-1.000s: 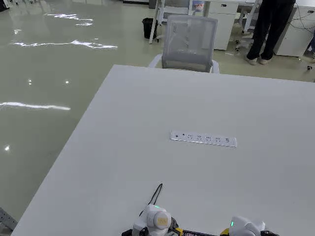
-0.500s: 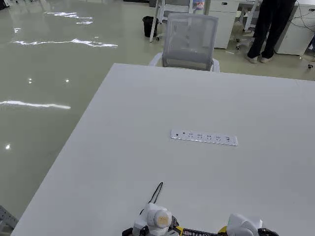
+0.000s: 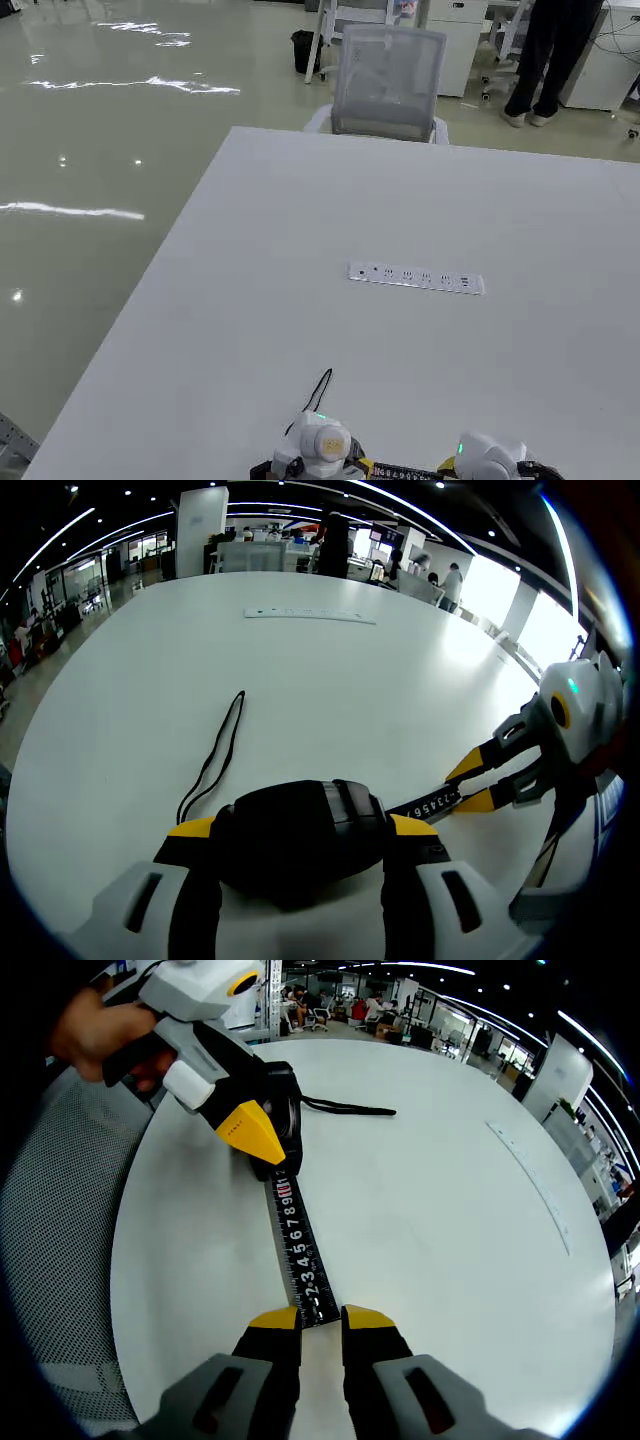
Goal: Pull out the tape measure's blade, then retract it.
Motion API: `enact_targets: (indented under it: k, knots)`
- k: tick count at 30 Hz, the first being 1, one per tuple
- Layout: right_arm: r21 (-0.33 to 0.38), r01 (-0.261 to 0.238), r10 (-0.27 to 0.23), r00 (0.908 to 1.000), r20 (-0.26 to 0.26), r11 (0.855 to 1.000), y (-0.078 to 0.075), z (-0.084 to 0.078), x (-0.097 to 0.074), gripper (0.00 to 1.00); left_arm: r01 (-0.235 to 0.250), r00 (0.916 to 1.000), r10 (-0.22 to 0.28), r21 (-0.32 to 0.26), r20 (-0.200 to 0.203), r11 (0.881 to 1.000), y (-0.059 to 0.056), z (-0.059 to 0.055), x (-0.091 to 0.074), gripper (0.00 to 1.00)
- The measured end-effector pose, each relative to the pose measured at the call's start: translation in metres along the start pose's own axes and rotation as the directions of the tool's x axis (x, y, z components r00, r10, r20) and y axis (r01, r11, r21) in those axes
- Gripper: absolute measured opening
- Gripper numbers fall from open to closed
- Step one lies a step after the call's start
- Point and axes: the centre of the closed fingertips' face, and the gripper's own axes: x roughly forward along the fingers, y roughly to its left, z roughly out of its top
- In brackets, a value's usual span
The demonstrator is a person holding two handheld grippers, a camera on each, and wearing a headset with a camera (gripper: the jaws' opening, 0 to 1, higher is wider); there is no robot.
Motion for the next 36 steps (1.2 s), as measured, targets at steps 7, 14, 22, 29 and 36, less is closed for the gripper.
enact_targets:
  k: [7, 14, 22, 29, 36]
  knots:
    - [0.0, -0.004, 0.004, 1.0, 0.008, 1.0, 0.001, 0.005, 0.003, 0.14, 0.0, 1.0, 0.0, -0.001, 0.0, 1.0, 0.0, 0.0, 0.0, 0.62]
    - [-0.006, -0.009, 0.009, 0.9999, 0.008, 1.0, 0.001, 0.008, 0.006, 0.14, 0.0, 1.0, 0.0, 0.0, 0.001, 1.0, 0.0, 0.001, -0.001, 0.62]
    - [-0.01, -0.014, 0.014, 0.9998, 0.012, 1.0, 0.001, 0.012, 0.009, 0.14, 0.001, 1.0, -0.001, -0.001, 0.0, 1.0, 0.0, 0.001, 0.001, 0.62]
    - [-0.013, -0.019, 0.019, 0.9998, 0.011, 1.0, 0.003, 0.016, 0.01, 0.14, 0.002, 1.0, -0.002, -0.001, 0.0, 1.0, 0.0, 0.001, 0.001, 0.62]
    - [-0.017, -0.023, 0.023, 0.9997, 0.009, 1.0, 0.004, 0.018, 0.012, 0.14, 0.004, 1.0, -0.004, -0.002, -0.001, 1.0, 0.0, 0.001, 0.0, 0.62]
